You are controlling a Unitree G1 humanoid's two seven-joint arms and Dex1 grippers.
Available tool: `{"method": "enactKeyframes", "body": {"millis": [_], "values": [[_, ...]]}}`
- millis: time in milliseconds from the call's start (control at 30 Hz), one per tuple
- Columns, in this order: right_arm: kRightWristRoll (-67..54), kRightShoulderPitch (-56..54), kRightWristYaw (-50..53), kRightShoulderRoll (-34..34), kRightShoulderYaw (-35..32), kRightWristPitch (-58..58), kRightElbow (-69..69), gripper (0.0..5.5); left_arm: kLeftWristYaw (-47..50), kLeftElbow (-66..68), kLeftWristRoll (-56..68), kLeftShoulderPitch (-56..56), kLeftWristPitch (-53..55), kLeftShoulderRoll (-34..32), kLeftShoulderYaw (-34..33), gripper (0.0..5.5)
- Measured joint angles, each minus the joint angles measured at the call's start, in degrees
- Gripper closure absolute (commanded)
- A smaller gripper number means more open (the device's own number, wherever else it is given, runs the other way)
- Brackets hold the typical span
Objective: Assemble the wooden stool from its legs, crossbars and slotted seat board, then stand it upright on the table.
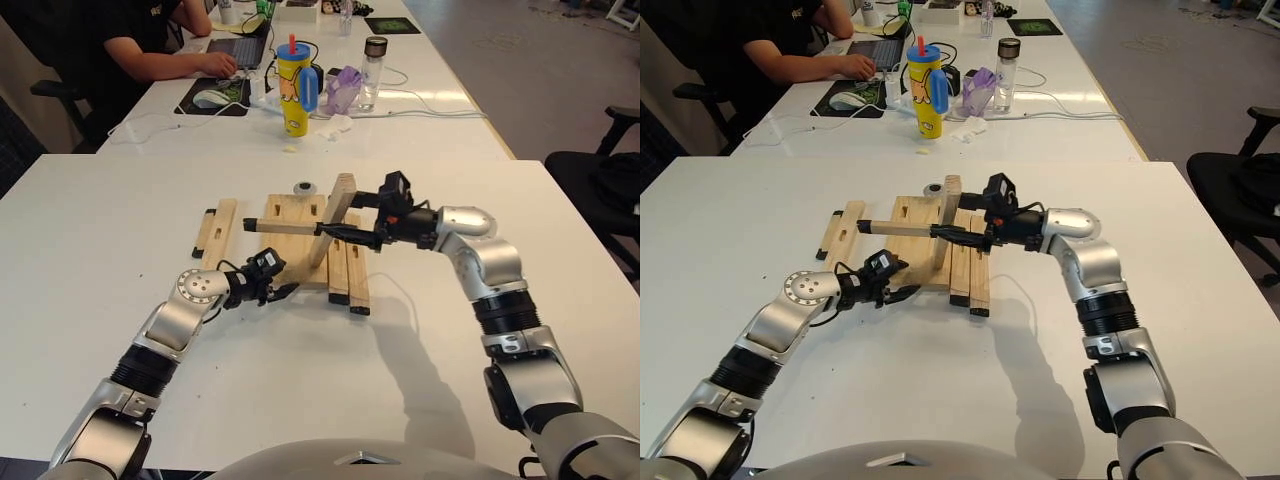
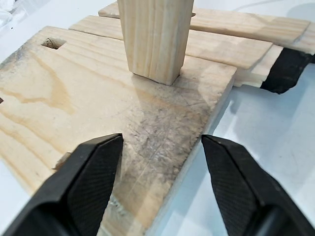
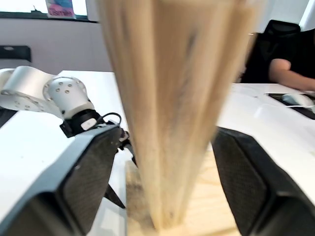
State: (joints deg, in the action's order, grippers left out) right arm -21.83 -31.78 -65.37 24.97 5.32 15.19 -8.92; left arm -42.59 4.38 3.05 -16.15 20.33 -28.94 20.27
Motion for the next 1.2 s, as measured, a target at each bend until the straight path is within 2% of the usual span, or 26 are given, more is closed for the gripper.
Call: {"method": "enactKeyframes", "body": {"millis": [100,267,367,533,667,800,933,1100,1200], "values": [[0.2,4.44,0.77,3.15,-1.24,0.97,2.73,2.2,-0.09,0.16,1.32,0.73,-0.22,0.12,-1.42,2.53],[-1.74,9.9,7.14,2.11,-6.43,2.32,3.67,2.2,-5.12,-1.91,12.33,3.06,6.69,0.15,-9.41,2.53],[-1.78,11.79,9.87,0.62,-7.2,2.3,4.02,2.2,-9.84,-4.9,17.24,5.52,11.47,-2.98,-12.27,2.53],[-1.55,15.22,13.9,-0.11,-8.75,1.41,4.17,2.2,-14.36,-4.41,18.58,11.18,12.14,-11.55,-18.54,2.53],[-1.53,17.68,21.32,-1.62,-12.95,1.06,3.82,2.2,-13.74,0.93,24.44,10.38,13.95,-12.47,-28.97,2.53],[-1.52,17.84,30.33,-4.58,-17.11,0.54,3.05,2.2,-5.24,9.17,25.95,4.04,11.84,-10.36,-36.77,2.53],[1.21,16.98,38.03,-6.88,-17.04,1.09,1.19,2.2,4.65,16.88,21.24,-1.58,3.92,-5.84,-37.22,2.53],[1.39,15.08,38.87,-8.55,-14.68,1.13,-0.26,2.2,13.11,28.78,11.84,-6.75,-5.42,-2.07,-32.57,2.53],[1.33,14.7,38.69,-9.37,-13.29,1.17,-0.31,2.2,14.55,33.52,9.66,-8.36,-8.36,-1.4,-31.87,2.53]]}}
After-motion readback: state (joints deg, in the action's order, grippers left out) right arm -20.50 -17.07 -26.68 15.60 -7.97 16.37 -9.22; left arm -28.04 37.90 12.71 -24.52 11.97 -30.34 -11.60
